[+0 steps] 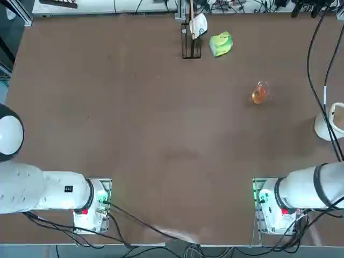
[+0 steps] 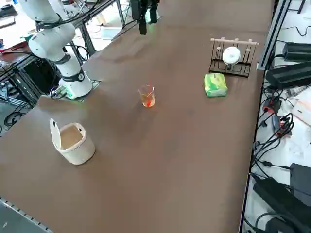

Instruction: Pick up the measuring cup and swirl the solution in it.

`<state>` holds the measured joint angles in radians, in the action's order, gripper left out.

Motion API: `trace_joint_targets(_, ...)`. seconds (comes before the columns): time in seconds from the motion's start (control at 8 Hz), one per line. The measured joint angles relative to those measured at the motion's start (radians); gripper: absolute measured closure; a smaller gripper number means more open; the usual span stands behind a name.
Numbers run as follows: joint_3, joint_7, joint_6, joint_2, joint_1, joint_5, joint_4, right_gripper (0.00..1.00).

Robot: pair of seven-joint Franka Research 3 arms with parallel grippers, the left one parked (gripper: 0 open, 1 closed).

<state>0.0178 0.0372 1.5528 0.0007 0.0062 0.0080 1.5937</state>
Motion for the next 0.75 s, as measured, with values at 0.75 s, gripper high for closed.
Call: trace_joint_targets(0.75,-0.014,0.016,0.000,0.050,0.011,-0.005,-0.035,0.00)
